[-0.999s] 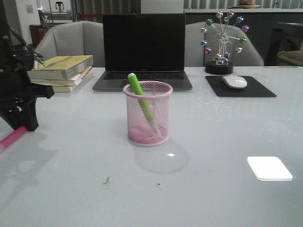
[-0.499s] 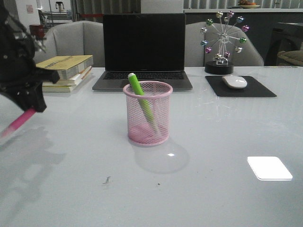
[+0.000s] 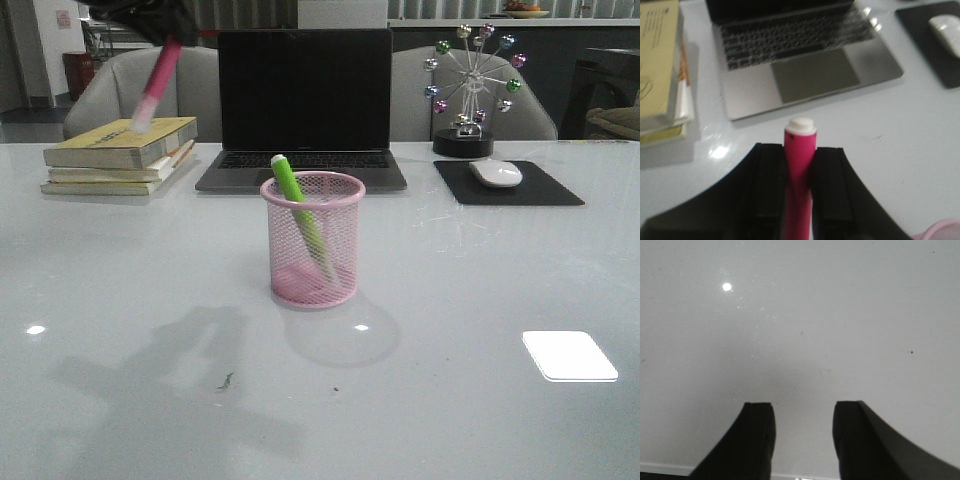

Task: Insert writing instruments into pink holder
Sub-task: 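Lift the pink marker upright and carry it over the holder, then lower the pink marker into the holder and open the left gripper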

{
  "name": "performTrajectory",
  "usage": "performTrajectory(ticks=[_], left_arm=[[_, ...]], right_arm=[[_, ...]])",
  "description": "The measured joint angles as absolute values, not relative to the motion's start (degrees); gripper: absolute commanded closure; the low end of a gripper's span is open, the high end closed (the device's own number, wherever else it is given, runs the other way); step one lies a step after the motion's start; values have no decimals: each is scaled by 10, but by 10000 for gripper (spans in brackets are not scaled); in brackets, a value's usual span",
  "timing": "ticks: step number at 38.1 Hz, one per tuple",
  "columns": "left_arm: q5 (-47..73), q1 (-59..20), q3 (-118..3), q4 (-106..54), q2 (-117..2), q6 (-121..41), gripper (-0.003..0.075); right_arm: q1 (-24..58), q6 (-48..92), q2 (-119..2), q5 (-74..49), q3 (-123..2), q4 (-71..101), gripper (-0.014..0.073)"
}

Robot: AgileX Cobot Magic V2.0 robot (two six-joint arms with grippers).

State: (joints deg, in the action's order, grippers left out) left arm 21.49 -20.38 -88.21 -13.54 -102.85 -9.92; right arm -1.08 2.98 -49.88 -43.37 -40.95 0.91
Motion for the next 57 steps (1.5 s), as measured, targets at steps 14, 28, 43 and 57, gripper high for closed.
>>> performTrajectory(ticks=[14, 28, 43, 57], left_arm=[[-95, -344, -781, -157, -1028, -99, 621], [-376, -426, -593, -165, -1033, -24, 621], [-449, -427, -564, -179, -1065, -19, 518], [-449, -428, -564, -166, -1047, -19, 103]], right_arm=[[-11, 30, -499, -439, -410, 9, 197], [-11, 30, -499, -458, -410, 9, 197], [-11, 30, -499, -464, -410, 9, 197], [-11, 30, -499, -464, -410, 9, 197]])
